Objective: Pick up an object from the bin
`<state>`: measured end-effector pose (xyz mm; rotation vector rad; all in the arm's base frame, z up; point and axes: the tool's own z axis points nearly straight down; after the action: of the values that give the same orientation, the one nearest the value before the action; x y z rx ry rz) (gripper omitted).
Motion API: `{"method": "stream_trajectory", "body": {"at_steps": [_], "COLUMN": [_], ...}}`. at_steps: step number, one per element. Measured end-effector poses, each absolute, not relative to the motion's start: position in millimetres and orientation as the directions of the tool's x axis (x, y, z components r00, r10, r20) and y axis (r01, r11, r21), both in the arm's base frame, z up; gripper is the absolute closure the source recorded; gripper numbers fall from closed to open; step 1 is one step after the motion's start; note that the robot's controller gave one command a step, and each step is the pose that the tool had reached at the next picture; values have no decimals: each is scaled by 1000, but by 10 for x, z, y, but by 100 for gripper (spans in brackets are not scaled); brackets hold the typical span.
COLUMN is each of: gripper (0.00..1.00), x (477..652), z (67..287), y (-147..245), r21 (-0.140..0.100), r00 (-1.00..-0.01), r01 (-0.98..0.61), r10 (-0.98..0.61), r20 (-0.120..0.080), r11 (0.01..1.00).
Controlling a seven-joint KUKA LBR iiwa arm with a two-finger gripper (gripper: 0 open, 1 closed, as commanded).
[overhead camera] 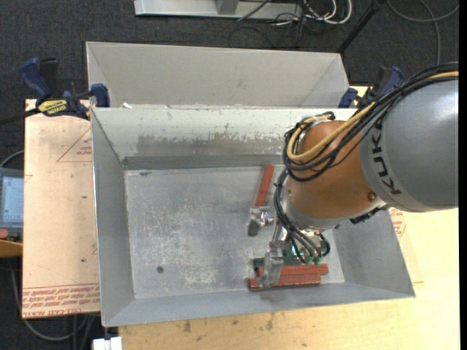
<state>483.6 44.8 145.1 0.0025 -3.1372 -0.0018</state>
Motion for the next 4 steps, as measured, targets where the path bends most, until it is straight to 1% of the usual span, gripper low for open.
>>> {"method": "stream_trajectory", "body": {"at_steps": [1, 2, 3, 4], "gripper": [0, 0, 100, 100], "x": [5248, 5429, 5430, 5620], "z": [697, 702, 707, 2055], "y": [606, -27, -9, -124], "r21": [2, -2, -1, -9], "r00": [-881, -547, -546, -573], "r01": [-472, -837, -838, -820], "r10": [-472, -837, -838, -820], "r20": [0, -2, -4, -8], "r11": [881, 547, 546, 573]}}
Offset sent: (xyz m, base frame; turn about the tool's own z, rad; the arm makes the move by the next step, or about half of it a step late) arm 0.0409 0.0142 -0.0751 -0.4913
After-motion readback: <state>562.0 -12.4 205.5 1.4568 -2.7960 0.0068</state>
